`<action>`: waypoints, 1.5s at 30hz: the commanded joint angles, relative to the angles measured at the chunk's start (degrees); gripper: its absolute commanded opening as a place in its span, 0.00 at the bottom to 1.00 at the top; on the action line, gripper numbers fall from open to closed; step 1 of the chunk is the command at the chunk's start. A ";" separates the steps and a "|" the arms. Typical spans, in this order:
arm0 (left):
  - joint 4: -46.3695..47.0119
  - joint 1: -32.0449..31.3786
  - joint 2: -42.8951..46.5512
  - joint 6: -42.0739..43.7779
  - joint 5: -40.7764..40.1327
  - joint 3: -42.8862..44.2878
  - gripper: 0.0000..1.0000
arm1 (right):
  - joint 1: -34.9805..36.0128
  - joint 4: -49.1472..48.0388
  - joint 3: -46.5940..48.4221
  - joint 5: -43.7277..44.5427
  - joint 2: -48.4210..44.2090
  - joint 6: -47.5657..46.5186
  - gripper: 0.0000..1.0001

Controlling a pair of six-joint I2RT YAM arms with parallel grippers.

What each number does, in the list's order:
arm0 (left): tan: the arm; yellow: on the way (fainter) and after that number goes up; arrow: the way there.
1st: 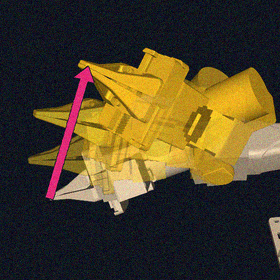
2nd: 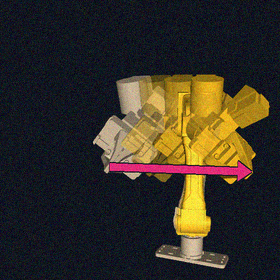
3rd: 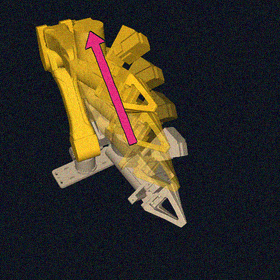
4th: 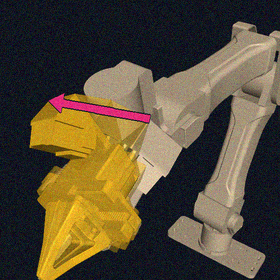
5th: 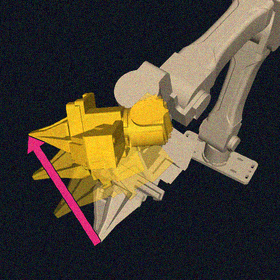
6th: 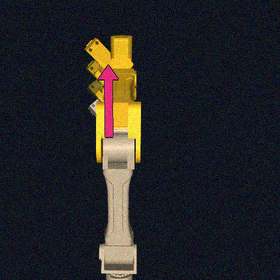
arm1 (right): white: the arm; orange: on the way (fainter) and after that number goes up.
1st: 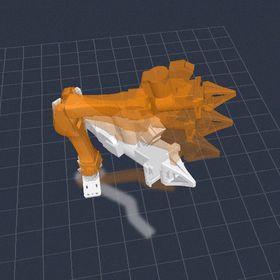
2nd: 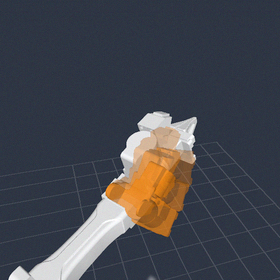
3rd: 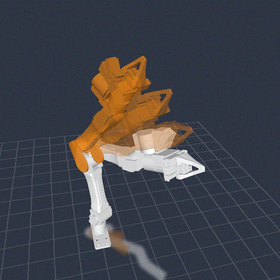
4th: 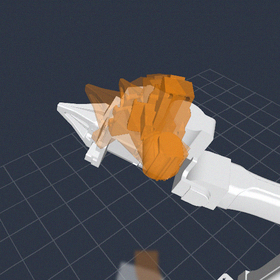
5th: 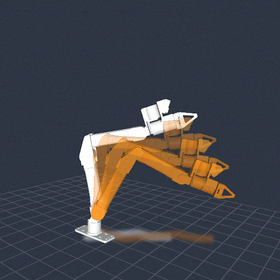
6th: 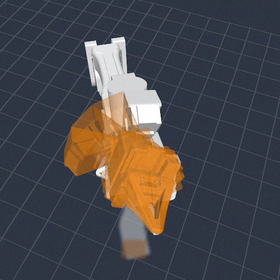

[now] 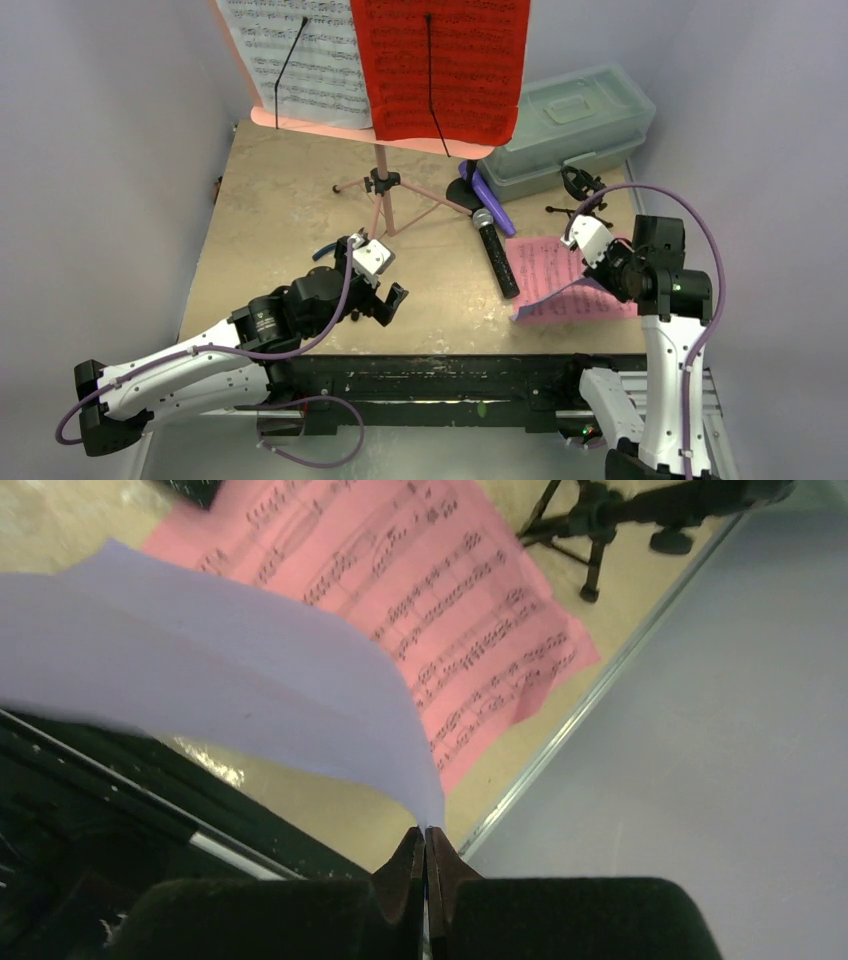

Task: Pack up the instrument practice props
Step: Place the sheet music at the center of the board.

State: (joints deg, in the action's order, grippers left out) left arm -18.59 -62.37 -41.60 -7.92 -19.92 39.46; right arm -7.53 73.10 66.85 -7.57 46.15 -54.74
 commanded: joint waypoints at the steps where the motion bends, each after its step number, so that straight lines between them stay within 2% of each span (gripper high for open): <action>1: 0.54 0.14 0.40 -0.17 0.48 0.26 0.99 | -0.12 -4.04 -4.45 10.14 1.58 -3.11 0.00; 8: 0.53 0.14 0.27 -0.16 0.50 0.26 0.99 | -0.12 -15.85 -6.74 14.01 7.48 -1.91 0.00; 14: 0.48 0.14 0.38 -0.16 0.50 0.26 0.99 | -0.12 -28.29 -9.45 14.66 12.96 0.35 0.00; 22: 0.48 0.14 0.01 -0.06 0.63 0.29 0.99 | -0.12 -38.56 -14.13 13.81 17.56 1.30 0.01; 27: 0.48 0.14 -0.19 0.01 0.76 0.35 0.99 | -0.12 -43.44 -17.54 13.05 16.60 2.18 0.10; 35: 0.53 0.14 -0.41 -0.01 0.76 0.28 0.99 | -0.12 -49.26 -21.44 12.83 13.76 5.31 0.37; 38: 0.41 0.14 -0.39 0.00 0.76 0.34 0.99 | -0.12 -49.88 -22.46 12.48 12.62 6.46 0.46; 45: 0.47 0.14 -0.23 0.01 0.85 0.35 0.99 | -0.12 -48.17 -23.74 10.57 9.26 8.38 0.59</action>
State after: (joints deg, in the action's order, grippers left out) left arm -18.96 -62.37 -42.04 -7.92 -19.68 39.46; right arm -7.53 25.69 43.62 4.89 57.82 -48.64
